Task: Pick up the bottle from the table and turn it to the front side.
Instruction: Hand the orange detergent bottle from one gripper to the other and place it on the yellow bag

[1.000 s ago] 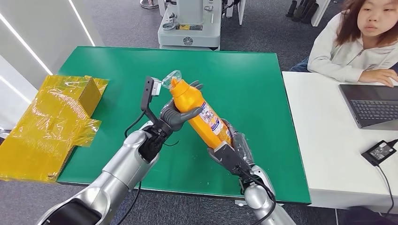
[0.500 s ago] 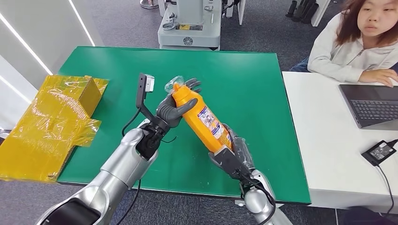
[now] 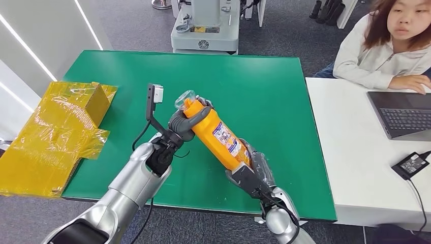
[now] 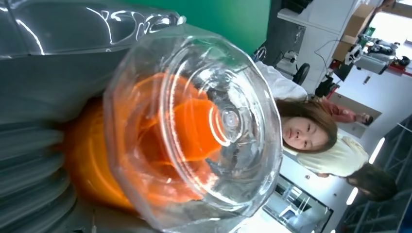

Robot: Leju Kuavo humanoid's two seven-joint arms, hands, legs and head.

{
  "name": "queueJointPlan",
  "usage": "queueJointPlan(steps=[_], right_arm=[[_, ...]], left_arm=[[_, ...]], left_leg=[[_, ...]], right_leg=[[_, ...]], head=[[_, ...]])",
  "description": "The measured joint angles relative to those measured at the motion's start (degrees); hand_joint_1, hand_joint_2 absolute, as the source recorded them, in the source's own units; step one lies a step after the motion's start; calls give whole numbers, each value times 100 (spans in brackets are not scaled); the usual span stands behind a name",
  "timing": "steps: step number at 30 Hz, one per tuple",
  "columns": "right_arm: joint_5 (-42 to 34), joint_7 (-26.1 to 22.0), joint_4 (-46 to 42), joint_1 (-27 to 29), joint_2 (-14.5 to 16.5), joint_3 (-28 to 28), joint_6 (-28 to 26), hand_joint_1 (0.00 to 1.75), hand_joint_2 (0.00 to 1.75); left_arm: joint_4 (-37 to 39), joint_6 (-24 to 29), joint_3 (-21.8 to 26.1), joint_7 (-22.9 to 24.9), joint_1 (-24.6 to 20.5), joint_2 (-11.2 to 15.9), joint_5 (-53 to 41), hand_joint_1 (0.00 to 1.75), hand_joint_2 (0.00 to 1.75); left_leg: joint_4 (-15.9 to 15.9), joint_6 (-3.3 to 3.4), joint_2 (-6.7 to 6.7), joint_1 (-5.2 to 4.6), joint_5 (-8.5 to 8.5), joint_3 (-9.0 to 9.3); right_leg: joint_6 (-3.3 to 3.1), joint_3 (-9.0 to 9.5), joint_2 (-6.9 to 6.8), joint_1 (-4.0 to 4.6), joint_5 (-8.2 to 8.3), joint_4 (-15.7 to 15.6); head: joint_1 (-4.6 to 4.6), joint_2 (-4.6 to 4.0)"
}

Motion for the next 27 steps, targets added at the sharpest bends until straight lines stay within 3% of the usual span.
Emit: queueJointPlan(steps=[2, 3, 18, 27], right_arm=[[-5, -5, 1, 1, -8, -2, 2, 13, 175], [-12, -8, 1, -1, -11, -4, 3, 0, 175], [-208, -154, -434, 14, -15, -126, 2, 0, 175], [-290, -202, -1127, 389, -61, -321, -42, 0, 175]], left_arm=[[-28, -51, 0, 45, 29, 5, 26, 175, 175], [-35, -80, 0, 60, 44, 10, 32, 175, 175], [-169, 331, 2, -400, 209, 158, -777, 175, 175], [-470, 1339, 2, -1139, 138, 260, -2542, 175, 175]], left_leg=[[0, 0, -1, 0, 0, -1], [0, 0, -1, 0, 0, -1], [1, 0, 0, 0, 0, 0], [1, 0, -1, 0, 0, 0]], right_leg=[[0, 0, 0, 0, 0, 0], [0, 0, -1, 0, 0, 0], [0, -1, 0, 0, 0, 1], [0, -1, -1, 0, 0, 0]], head=[[-1, 0], [-1, 0], [0, 0], [-1, 0]])
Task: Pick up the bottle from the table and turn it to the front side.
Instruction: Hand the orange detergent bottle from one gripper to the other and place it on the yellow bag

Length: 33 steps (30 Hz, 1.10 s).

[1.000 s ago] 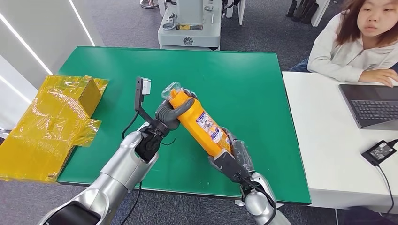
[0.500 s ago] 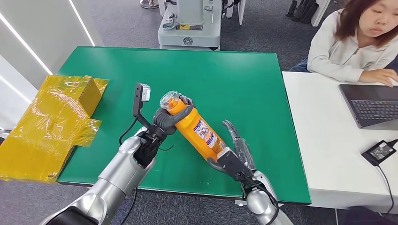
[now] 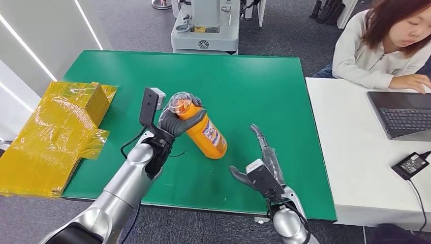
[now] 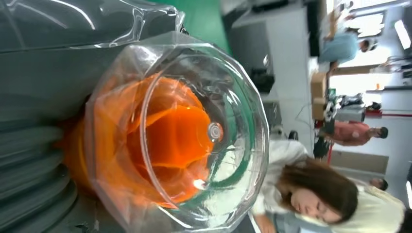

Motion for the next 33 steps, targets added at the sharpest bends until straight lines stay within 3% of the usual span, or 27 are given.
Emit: queueJointPlan(steps=[5, 9, 16, 19, 25, 33], right_arm=[[-41, -97, -471, 257, -80, -72, -86, 0, 175], [-123, -174, -904, 476, -152, -122, -149, 0, 175], [-120, -239, -1754, 990, -302, -225, -185, 0, 175], [-119, -268, -2018, 1167, -347, -268, -186, 0, 175], [-101, -324, -2268, 1356, -384, -316, -163, 0, 175], [-88, -350, -2671, 1754, -403, -449, -76, 0, 175]], left_arm=[[-342, 799, 19, -350, -52, 198, -1342, 175, 175], [-670, 1734, 59, -459, -103, 367, -2802, 175, 175], [-979, 3256, 95, -142, -172, 803, -5666, 175, 175], [-961, 3700, 96, -76, -198, 1012, -6359, 175, 175], [-355, 4551, 93, 661, -274, 1339, -8271, 175, 175], [1033, 4636, 225, 1847, -288, 1848, -9937, 175, 175]], left_leg=[[-1, 0, 1, 1, 0, 1], [-1, 0, 1, 1, 0, 1], [-2, -1, 5, 0, 0, 1], [-3, -1, 6, 1, 0, 2], [-5, -3, 15, 0, 2, 6], [-9, -5, 21, 3, 1, 6]], right_leg=[[0, -1, 1, 0, 0, 1], [0, -1, 1, 1, 0, 2], [0, -1, 4, 0, -1, 1], [0, -2, 4, 1, -2, 1], [-1, 0, 12, 0, 0, 3], [-4, -3, 21, 1, -2, 5]], head=[[0, 0], [-1, 0], [0, 0], [-1, 0], [0, 0], [-1, 0]])
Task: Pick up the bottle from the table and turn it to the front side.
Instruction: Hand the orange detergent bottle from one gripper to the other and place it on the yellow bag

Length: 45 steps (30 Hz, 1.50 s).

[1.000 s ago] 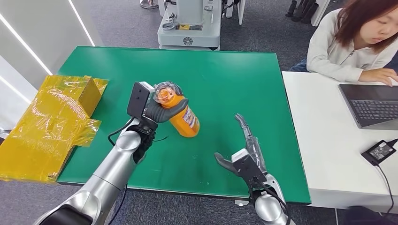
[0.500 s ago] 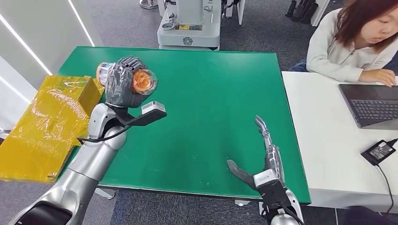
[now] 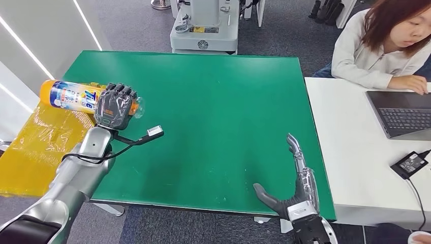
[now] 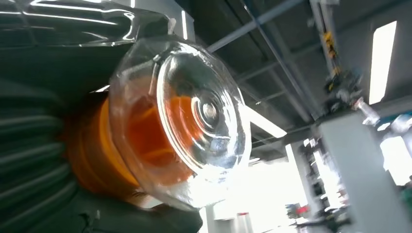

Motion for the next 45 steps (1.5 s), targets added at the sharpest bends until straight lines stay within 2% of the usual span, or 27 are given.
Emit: queueJointPlan(steps=[7, 13, 21, 26, 30, 31, 34, 35, 45], right_arm=[[75, -11, -202, 170, -4, -31, 100, 0, 175], [127, 22, -292, 196, -4, -55, 220, 0, 175], [192, -36, -305, 203, -4, -97, 401, 0, 175], [178, -68, -305, 183, -4, -133, 469, 0, 175], [179, -92, -305, 163, -4, -140, 537, 0, 175], [180, -95, -306, 154, -4, -141, 549, 0, 175], [192, -72, -322, 114, -4, -142, 607, 0, 175], [197, -57, -333, 103, -4, -142, 621, 0, 175], [201, -13, -358, 69, -4, -152, 679, 0, 175]], left_arm=[[949, -125, 8, 456, 80, 372, -124, 175, 175], [1361, -449, 49, 528, 159, 530, -113, 175, 175], [1475, -546, 461, -158, 362, 571, 45, 175, 175], [1475, -522, 628, -438, 438, 542, 80, 175, 175], [1473, -490, 743, -880, 482, 480, 197, 175, 175], [1470, -488, 772, -982, 489, 448, 253, 162, 175], [1449, -511, 877, -1212, 496, 304, 463, 31, 175], [1435, -527, 911, -1257, 496, 254, 524, 0, 175], [1288, -593, 1161, -1572, 546, -39, 1034, 0, 175]], left_leg=[[-1, -1, 2, 0, 0, -1], [0, 0, 1, -1, 0, -2], [1, 0, 0, -1, -1, -2], [1, 0, -1, -1, 0, -2], [1, 0, -1, -1, 0, -1], [1, 0, -2, -2, 0, -1], [2, 0, -3, -2, 0, -1], [2, 0, -3, -2, 0, -1], [2, 0, -3, -2, 0, -1]], right_leg=[[1, -2, 2, 1, -1, -1], [1, 0, 0, 1, -2, -1], [2, -1, 0, 0, -2, -2], [1, 0, -2, 0, -2, -2], [1, 0, -2, 0, -1, -2], [1, 0, -3, 0, -1, -2], [2, 1, -5, 0, -1, -2], [2, 1, -5, 0, -1, -2], [1, 1, -4, 0, 0, -2]], head=[[1, 0], [1, 0], [1, 0], [1, 0], [1, 0], [1, 0], [1, 0], [1, 0], [1, 0]])
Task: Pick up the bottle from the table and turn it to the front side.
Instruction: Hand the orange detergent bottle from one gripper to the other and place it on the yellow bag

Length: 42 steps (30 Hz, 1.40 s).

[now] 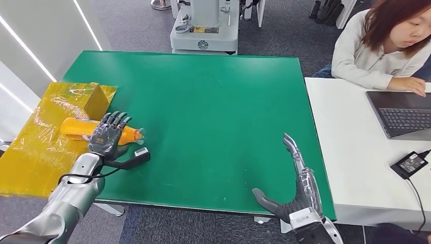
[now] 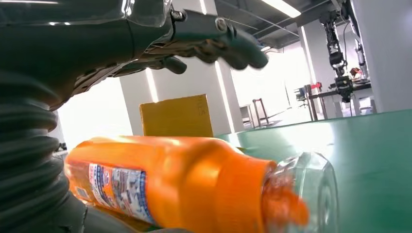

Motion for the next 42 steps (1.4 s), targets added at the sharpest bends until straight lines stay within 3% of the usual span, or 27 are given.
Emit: queueJointPlan(steps=[6, 13, 19, 24, 28, 32, 37, 42], right_arm=[[-9, 2, 9, -6, 0, -15, 19, 0, 175], [-28, 11, 10, 1, 0, -18, -20, 0, 175], [-114, -46, 32, 61, 0, -18, -96, 0, 175], [-365, -142, 82, 44, 30, -18, -165, 0, 175], [-739, -277, 115, 9, 124, -18, -218, 0, 175], [-1188, -421, 111, 9, 259, -34, -281, 0, 175], [-1315, -523, 56, 83, 363, -56, -393, 0, 175], [-1470, -562, -32, 248, 433, -67, -549, 0, 175]], left_arm=[[-164, -7, 98, -149, 143, -188, 438, 0, 175], [-700, -527, 401, -745, 299, -572, 2074, 0, 175], [-1726, -980, 579, -1133, 761, -930, 3588, 0, 175], [-3096, -775, 556, -1494, 1395, -1229, 4537, 0, 175], [-4458, -757, 209, -1562, 1985, -1498, 5129, 0, 175], [-5411, -1067, -463, -1521, 2384, -1646, 5877, 0, 175], [-5758, -1464, -1105, -1447, 2593, -1735, 6590, 0, 175], [-5888, -1716, -1418, -1373, 2730, -1778, 6810, 0, 175]], left_leg=[[0, 0, 0, 0, 0, 0], [1, 0, -2, -2, 0, 0], [1, 2, 0, -2, -2, -1], [1, 2, 1, -2, -3, -1], [1, 4, -2, -2, -4, -3], [1, 6, -2, -3, -5, -3], [1, 6, -3, -3, -5, -2], [0, 6, -2, -2, -5, -1]], right_leg=[[0, 0, 0, 0, 0, 0], [1, 2, -2, -1, 1, -1], [1, 1, -1, -2, 0, -3], [2, 0, 1, -2, -1, -4], [4, 1, -5, -2, -3, -7], [4, 2, -6, -2, -3, -10], [4, 3, -7, -2, -2, -10], [4, 3, -6, -2, -2, -9]], head=[[0, 0], [1, 0], [0, 0], [1, 0], [2, 0], [0, 0], [1, 0], [0, 0]])
